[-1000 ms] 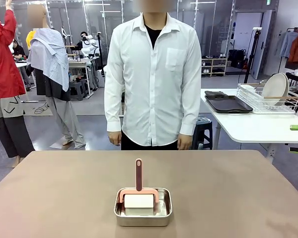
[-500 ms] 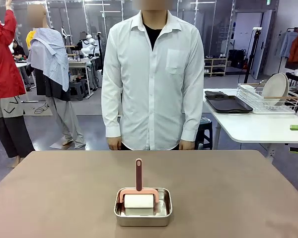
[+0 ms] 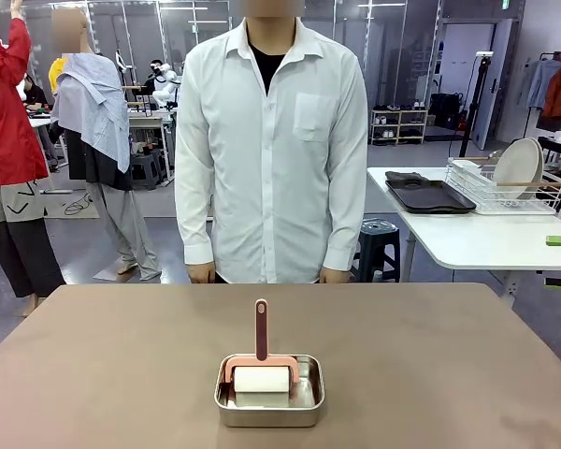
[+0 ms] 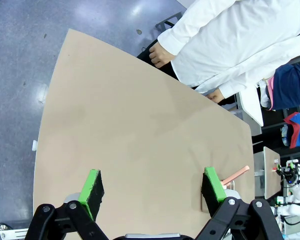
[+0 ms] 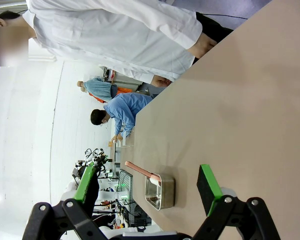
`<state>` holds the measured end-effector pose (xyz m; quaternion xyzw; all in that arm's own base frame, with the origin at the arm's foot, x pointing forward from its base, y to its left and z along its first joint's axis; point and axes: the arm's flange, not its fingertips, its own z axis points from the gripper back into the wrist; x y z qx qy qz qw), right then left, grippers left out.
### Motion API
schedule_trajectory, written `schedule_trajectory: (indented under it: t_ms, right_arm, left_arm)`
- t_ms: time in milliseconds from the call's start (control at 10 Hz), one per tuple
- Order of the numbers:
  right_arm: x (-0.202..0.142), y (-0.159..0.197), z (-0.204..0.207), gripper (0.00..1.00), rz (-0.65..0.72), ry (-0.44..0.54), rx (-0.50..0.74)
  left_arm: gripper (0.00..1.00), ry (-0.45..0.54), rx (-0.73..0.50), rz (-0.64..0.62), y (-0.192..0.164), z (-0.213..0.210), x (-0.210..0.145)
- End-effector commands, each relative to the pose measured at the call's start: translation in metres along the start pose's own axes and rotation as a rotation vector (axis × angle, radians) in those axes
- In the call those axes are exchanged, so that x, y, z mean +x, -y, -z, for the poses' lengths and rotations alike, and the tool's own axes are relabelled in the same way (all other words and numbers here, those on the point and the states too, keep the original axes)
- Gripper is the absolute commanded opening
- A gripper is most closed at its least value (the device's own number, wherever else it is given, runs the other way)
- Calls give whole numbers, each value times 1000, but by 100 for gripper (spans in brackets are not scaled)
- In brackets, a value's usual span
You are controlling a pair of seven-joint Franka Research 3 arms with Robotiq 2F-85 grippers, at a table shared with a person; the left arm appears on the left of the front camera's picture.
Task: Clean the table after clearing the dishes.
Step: Place the Lint Roller back on top of the Airtight Container.
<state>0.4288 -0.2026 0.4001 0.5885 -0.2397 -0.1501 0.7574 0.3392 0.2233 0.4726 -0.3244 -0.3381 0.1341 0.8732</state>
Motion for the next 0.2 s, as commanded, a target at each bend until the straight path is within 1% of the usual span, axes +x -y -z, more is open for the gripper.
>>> schedule_trajectory:
  t_ms: [0,100]
  right_arm:
    - [-2,-3,-1,100,-5,-10,-4]
    - [-2,-3,-1,100,-5,-10,-4]
  left_arm:
    - [100,-20,-6,-4,-2,-4,5]
    - [100,-20,-6,-4,-2,-4,5]
